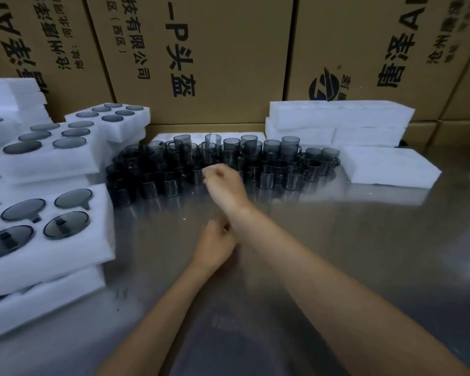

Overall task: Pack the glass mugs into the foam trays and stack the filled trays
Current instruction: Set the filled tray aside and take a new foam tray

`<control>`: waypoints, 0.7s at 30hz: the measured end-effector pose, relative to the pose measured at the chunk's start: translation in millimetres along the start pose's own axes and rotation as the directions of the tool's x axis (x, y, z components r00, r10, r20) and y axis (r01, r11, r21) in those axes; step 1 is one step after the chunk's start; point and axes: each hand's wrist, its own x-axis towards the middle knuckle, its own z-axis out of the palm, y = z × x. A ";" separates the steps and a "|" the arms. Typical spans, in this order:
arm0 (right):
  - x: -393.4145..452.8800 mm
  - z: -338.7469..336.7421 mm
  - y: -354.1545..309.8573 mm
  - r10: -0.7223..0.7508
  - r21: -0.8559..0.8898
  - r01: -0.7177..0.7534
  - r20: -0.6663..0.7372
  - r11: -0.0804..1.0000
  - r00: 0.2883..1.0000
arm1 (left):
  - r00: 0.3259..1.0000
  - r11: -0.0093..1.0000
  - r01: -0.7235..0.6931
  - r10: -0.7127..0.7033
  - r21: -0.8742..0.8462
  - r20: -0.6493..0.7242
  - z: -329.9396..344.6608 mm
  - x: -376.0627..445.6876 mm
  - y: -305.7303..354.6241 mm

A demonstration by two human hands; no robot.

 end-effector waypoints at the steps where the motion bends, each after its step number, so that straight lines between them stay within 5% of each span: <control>1: 6.0 -27.8 6.2 -0.079 -0.104 0.072 -0.071 0.992 0.994 | 1.000 0.998 -0.016 0.016 0.054 0.001 6.3 7.9 -0.2; 3: 19.3 -85.5 21.8 -0.171 -0.329 0.101 -0.193 0.939 0.966 | 1.000 0.987 0.004 -0.001 0.158 -0.014 15.9 26.9 -2.5; 8: 52.8 -225.3 69.3 -0.116 -0.688 -0.185 -0.366 0.702 0.923 | 0.999 0.850 -0.014 -0.004 0.526 0.034 47.1 71.4 1.2; 15: 93.1 -343.1 114.0 0.123 -0.850 -0.393 -0.374 0.351 0.919 | 0.992 0.757 -0.100 0.124 0.645 0.007 62.1 101.4 -9.5; 18: 104.8 -361.9 125.8 0.196 -0.860 -0.406 -0.360 0.310 0.912 | 0.988 0.777 -0.113 0.152 0.620 -0.010 61.8 100.8 -13.2; 21: 109.8 -371.0 134.2 0.114 -0.879 -0.376 -0.359 0.294 0.926 | 0.989 0.792 -0.103 0.143 0.601 -0.019 61.1 104.6 -15.6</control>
